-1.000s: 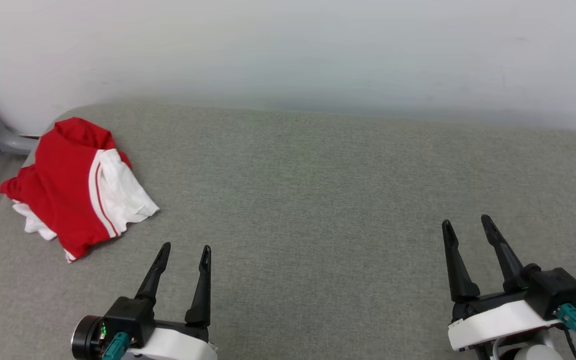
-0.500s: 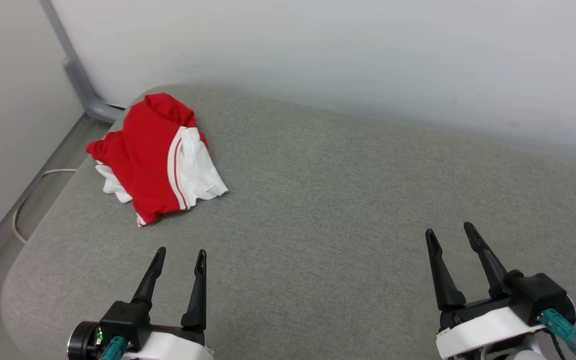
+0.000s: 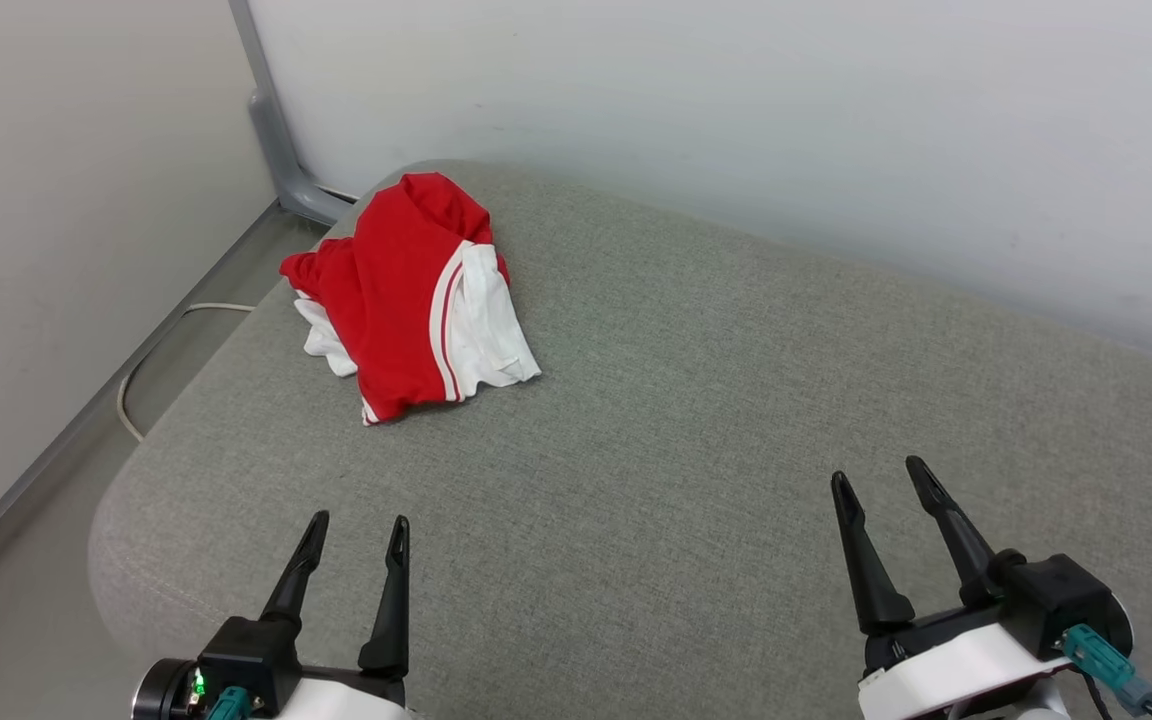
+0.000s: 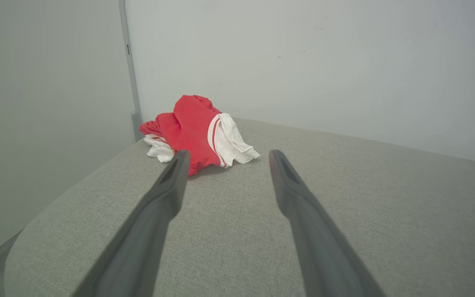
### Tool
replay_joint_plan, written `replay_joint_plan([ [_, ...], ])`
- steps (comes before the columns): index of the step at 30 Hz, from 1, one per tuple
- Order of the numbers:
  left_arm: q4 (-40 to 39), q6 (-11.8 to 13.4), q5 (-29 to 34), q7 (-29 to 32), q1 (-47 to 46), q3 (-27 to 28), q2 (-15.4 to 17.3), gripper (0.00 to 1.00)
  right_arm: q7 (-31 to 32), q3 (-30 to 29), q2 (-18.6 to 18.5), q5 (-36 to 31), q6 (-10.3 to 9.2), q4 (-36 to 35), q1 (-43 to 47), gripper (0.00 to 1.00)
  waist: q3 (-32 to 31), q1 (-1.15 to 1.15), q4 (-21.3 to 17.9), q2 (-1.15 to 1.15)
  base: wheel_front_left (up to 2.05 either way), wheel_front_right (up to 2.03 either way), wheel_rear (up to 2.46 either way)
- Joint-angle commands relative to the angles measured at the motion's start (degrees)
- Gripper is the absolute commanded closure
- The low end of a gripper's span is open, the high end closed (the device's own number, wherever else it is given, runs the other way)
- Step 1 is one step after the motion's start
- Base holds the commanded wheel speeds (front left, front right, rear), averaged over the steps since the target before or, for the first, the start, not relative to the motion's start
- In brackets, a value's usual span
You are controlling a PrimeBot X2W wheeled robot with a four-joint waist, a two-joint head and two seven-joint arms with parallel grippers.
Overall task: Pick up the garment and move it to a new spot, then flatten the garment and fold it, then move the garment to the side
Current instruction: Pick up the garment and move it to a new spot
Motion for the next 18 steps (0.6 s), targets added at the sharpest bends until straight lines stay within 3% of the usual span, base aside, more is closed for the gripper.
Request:
replay_joint_plan([
  [1,0.0,-0.2,0.3,-0.2,0.4,0.1,-0.1,0.00,-0.1,0.1,0.1,0.4,-0.03,0.1,0.6,0.00,-0.1,0.00,0.2,0.00,0.00,0.00,0.00],
  [18,-0.2,0.3,-2.8,-0.2,-3.1,4.3,0.0,0.00,-0.1,-0.3,0.1,-3.0,-0.03,-1.2,-1.4,0.00,5.3,0.00,-3.0,0.00,0.00,0.00,0.00],
])
